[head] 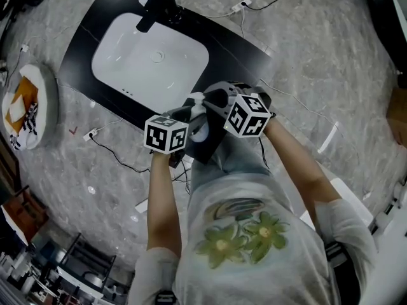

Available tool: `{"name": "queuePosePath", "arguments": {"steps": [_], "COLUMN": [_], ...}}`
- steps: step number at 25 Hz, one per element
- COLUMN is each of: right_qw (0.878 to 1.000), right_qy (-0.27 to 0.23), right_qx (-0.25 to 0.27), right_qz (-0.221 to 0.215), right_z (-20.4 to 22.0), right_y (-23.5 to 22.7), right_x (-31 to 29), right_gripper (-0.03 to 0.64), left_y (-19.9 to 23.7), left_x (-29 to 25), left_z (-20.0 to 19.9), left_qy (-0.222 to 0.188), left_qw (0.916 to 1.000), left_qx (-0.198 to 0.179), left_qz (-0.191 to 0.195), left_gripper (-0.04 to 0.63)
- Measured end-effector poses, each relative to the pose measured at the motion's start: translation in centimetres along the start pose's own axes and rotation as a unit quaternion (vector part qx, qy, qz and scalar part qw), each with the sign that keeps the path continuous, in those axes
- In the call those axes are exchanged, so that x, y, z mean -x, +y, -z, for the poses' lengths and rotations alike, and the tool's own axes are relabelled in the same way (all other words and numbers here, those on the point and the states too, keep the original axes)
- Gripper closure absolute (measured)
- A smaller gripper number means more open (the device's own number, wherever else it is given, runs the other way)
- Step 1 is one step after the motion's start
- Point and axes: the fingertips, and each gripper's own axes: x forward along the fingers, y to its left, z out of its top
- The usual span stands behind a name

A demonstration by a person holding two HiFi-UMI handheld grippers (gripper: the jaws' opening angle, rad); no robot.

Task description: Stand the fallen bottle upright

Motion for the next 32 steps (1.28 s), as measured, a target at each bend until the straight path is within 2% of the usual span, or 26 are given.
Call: {"name": "queuePosePath", "arguments": {"steps": [10,22,32], "right_qw": [0.998,0.988,0.98], "right_qy": [-0.002,-0.006,-0.002], "right_qx": [0.026,0.084,0.124], "right_qz": [0.062,0.131,0.155], "right_z": [-1.7,-3.9,-4.8], "right_y": [1.2,3.1,5.1], "right_x": [1.6,4.2,5.4], "right_gripper": [0.552,0.552,0.552], "left_y": [-1.2,-3.0,-4.3], "left_x": [1.2,3.0,4.0], "left_z": [0.1,0.0,0.8], "left_qy": [-0.05,-0.1,-0.134], "left_qw": [0.9979,0.9889,0.9807], "left_qx": [-0.038,-0.101,-0.128], "left_qz": [-0.015,-0.045,-0.062], "left_gripper": [0.371,0.374,0.376]}}
